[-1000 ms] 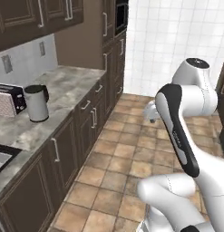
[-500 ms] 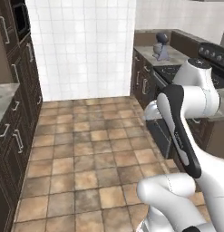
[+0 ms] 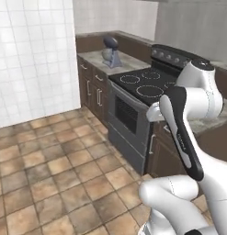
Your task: Navigate to the range hood.
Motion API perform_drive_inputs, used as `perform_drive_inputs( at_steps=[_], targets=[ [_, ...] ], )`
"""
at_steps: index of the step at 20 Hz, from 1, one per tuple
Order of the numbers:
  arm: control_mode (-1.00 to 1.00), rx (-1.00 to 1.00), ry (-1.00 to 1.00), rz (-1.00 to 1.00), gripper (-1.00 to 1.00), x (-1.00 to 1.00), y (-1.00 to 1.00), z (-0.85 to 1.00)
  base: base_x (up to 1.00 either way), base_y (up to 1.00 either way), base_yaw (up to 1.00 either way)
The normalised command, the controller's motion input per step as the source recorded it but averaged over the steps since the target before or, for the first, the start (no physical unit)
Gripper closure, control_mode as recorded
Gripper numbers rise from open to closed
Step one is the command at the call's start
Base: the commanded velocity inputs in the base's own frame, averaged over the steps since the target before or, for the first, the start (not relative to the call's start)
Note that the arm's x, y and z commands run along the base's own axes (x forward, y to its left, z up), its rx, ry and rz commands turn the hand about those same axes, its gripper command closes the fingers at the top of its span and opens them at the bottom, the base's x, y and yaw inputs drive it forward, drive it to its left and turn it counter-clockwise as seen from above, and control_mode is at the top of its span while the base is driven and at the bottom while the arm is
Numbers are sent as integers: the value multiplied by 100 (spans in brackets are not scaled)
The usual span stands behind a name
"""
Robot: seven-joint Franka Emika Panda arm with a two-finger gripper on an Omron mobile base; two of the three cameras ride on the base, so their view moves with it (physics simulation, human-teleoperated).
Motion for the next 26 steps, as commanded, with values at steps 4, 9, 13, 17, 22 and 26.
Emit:
perform_drive_inputs(
  at_steps=[4,9,13,17,22,26],
  targets=[
    [100,0,0,0,-100,0,0,0,100,88,-46],
    [100,0,0,0,-100,0,0,0,100,98,-47],
    [100,0,0,0,-100,0,0,0,100,93,-57],
    [100,0,0,0,-100,0,0,0,93,96,-58],
    [100,0,0,0,-100,0,0,0,66,100,-57],
    [100,0,0,0,-100,0,0,0,57,100,-55]
  ],
)
